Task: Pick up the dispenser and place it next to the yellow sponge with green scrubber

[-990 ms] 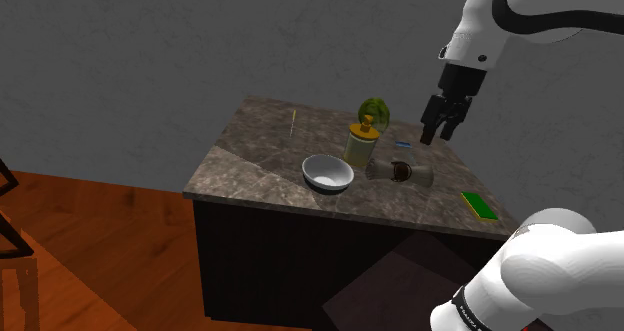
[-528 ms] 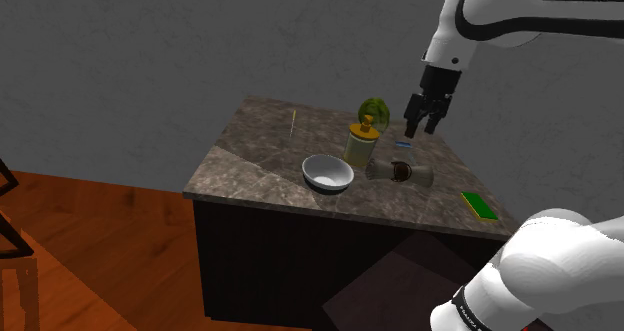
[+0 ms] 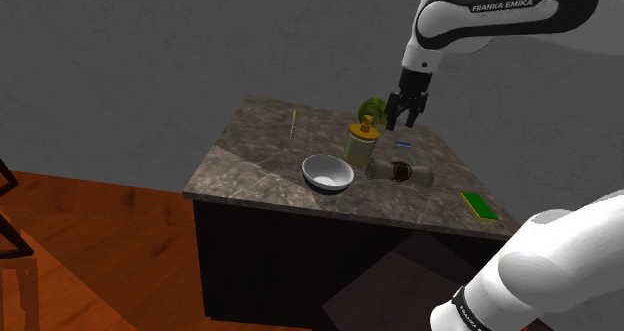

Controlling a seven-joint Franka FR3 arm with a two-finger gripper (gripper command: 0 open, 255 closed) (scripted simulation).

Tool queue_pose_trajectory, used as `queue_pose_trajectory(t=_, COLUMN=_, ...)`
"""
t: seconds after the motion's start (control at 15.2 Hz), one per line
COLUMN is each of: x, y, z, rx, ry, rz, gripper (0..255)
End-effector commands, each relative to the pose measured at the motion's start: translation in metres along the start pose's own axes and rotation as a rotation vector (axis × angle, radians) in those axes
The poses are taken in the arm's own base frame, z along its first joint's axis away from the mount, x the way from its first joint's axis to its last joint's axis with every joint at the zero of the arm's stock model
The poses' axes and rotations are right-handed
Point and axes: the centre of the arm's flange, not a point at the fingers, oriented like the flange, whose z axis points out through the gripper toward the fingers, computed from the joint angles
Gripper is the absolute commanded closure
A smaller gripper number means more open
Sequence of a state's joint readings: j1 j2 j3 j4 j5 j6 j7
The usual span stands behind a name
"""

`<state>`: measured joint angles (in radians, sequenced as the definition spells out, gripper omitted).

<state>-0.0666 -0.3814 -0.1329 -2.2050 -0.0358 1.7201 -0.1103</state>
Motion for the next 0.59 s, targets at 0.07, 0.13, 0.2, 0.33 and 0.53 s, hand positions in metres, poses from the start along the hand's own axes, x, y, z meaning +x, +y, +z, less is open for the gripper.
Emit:
queue_pose_trajectory(t=0.07, x=0.037, y=0.021, z=0.007, rx=-0.011, ry=0.0, rz=0.007, gripper=0)
queue_pose_trajectory(t=0.13, x=0.048, y=0.027, z=0.009, rx=-0.014, ry=-0.001, rz=0.01, gripper=0)
queue_pose_trajectory(t=0.2, x=0.059, y=0.033, z=0.011, rx=-0.018, ry=-0.001, rz=0.012, gripper=0)
queue_pose_trajectory(t=0.33, x=0.081, y=0.046, z=0.016, rx=-0.024, ry=-0.001, rz=0.017, gripper=0)
queue_pose_trajectory(t=0.53, x=0.115, y=0.065, z=0.023, rx=-0.034, ry=-0.002, rz=0.025, gripper=0)
